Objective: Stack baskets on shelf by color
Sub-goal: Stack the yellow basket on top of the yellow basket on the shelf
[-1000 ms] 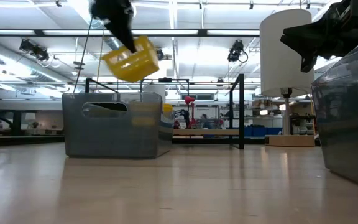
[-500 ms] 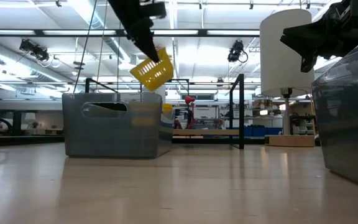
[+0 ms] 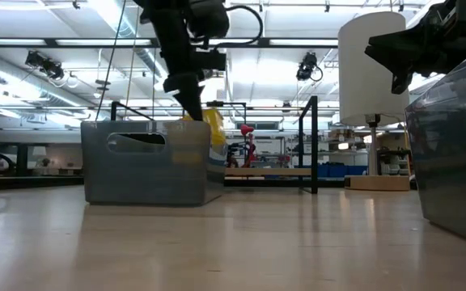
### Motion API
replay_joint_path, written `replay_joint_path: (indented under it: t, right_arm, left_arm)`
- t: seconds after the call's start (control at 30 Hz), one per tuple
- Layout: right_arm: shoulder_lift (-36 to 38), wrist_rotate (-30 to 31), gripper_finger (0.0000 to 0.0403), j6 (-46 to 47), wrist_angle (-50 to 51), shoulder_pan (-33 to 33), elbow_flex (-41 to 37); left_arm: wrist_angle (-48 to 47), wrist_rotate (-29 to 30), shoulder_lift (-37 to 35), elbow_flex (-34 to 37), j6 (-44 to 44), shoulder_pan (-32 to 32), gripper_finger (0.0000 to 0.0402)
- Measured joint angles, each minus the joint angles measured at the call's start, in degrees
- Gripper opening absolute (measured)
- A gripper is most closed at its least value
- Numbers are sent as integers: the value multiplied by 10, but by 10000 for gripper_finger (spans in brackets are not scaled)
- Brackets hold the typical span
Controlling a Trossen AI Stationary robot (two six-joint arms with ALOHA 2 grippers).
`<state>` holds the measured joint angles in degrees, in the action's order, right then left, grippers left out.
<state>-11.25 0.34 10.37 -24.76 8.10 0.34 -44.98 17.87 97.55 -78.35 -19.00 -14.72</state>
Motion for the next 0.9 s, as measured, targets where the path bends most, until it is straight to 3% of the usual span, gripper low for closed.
replay_joint_path:
  t: [0.33,0.7,0.9]
  right_arm:
    - [0,0,97,0,0,0,0]
    - [0,0,96,0,0,0,0]
    - [0,0,96,0,0,0,0]
  left_arm:
    - [-47,-1,1,0,29,0,29]
    - [-17,-35,1,0,27,-2,185]
    - [-27,-67,11,-1,16,3,209]
